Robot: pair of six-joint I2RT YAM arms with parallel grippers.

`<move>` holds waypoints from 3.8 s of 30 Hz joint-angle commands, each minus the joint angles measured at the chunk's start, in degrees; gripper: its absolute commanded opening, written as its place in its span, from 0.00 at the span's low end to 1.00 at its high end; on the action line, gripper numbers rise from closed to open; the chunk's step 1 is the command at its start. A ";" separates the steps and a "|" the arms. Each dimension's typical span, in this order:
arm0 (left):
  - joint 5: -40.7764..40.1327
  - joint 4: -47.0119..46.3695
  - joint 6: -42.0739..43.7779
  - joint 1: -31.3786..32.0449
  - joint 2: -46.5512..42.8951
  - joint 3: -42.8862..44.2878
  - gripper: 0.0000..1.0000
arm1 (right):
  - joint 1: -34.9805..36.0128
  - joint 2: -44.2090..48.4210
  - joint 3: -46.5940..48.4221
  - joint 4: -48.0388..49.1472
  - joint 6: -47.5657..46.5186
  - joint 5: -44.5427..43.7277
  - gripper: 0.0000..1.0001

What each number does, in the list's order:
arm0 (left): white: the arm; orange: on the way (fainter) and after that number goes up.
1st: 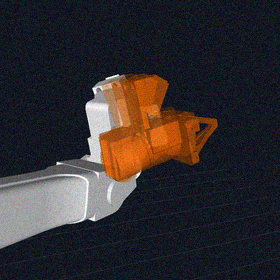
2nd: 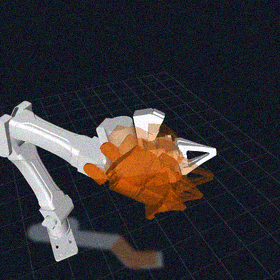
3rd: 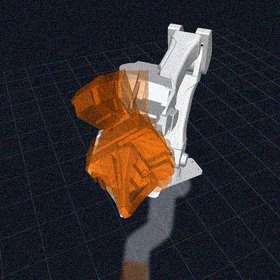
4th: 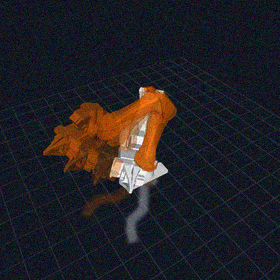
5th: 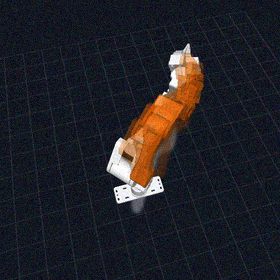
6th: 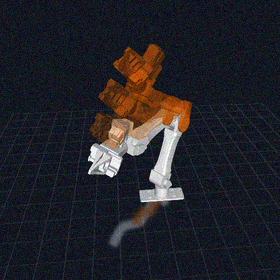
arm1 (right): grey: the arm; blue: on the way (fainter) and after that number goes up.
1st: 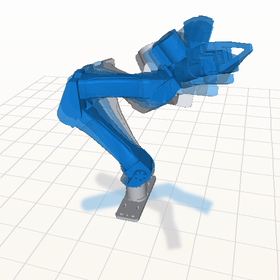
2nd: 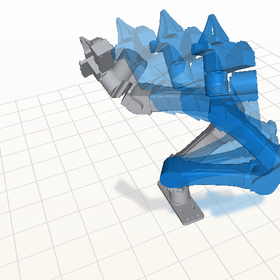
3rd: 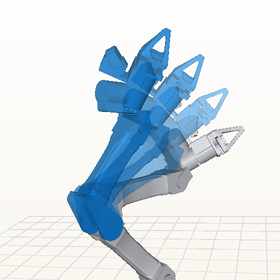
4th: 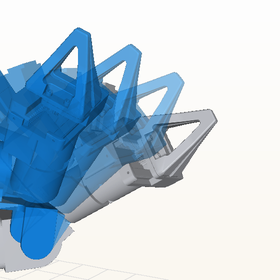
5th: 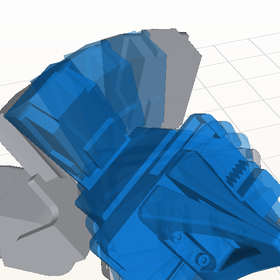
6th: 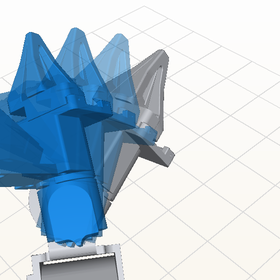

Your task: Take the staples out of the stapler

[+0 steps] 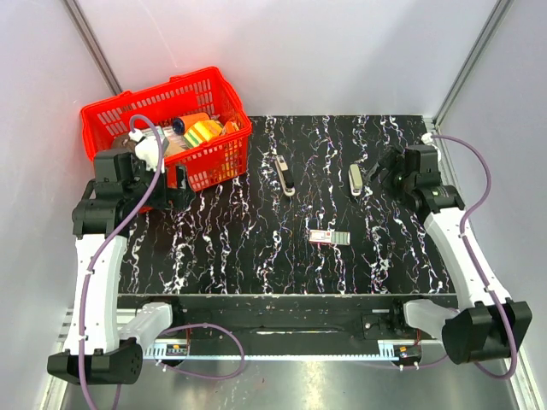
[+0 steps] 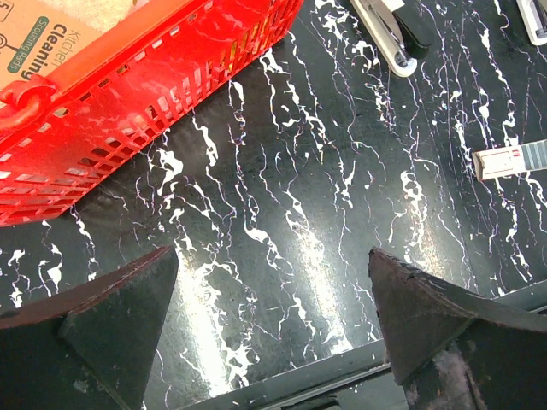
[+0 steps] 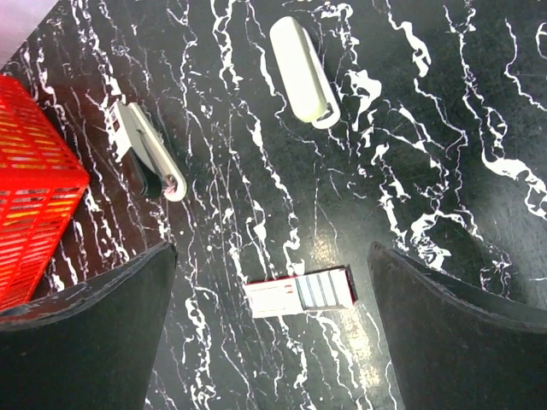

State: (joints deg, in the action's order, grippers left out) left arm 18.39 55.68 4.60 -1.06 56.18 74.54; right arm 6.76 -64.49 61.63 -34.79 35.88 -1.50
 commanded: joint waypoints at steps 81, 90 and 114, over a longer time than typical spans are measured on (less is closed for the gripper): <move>-1.08 6.46 2.51 0.09 -10.04 -4.31 0.99 | 52.02 -20.23 7.89 5.25 2.78 -20.12 0.00; 2.86 4.17 9.10 0.01 -14.70 -12.05 0.99 | 60.12 -29.81 11.50 12.63 8.76 -19.60 0.00; 18.87 -9.18 15.52 0.71 -13.38 -24.88 0.97 | 60.38 -22.00 9.57 27.13 18.52 -17.49 0.00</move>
State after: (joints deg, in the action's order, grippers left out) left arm 31.09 53.82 17.67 -0.78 43.31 52.10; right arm 66.87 -90.00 71.96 -13.76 51.00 -19.38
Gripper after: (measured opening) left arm 0.974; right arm 0.383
